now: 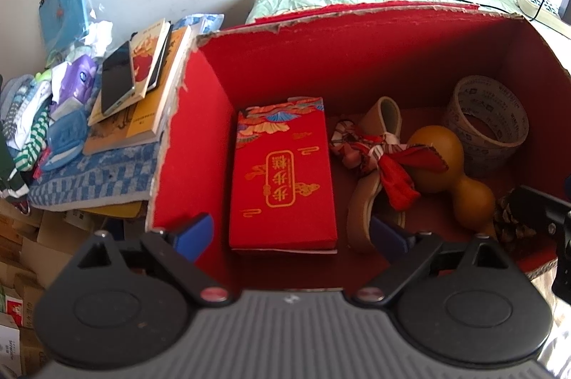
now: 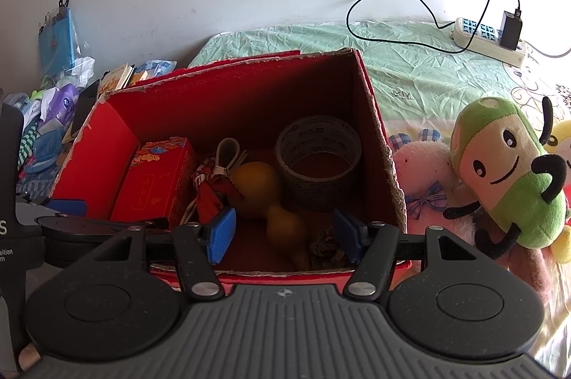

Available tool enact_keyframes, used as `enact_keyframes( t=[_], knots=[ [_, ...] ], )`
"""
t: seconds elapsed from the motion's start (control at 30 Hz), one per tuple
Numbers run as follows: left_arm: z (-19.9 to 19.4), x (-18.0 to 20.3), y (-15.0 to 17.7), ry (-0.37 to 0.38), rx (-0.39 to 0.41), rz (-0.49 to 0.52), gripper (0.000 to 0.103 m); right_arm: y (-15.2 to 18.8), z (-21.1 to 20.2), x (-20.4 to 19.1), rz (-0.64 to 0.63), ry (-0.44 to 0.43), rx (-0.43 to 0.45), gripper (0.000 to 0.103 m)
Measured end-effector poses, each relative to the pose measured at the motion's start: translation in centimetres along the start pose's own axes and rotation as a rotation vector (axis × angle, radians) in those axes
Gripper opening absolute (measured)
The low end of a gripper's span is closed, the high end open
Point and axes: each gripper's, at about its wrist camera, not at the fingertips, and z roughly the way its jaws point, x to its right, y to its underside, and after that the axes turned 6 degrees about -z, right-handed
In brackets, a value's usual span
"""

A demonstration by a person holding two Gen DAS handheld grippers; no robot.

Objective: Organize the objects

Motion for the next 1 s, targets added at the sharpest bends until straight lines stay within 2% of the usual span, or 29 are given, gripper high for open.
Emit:
enact_keyframes(
  t=[1.0],
  knots=[
    [-0.22, -0.22, 0.50, -0.011, 0.027, -0.039, 0.099, 0.67, -0.24, -0.69, -0.042, 0.018, 0.029, 0.065]
  ],
)
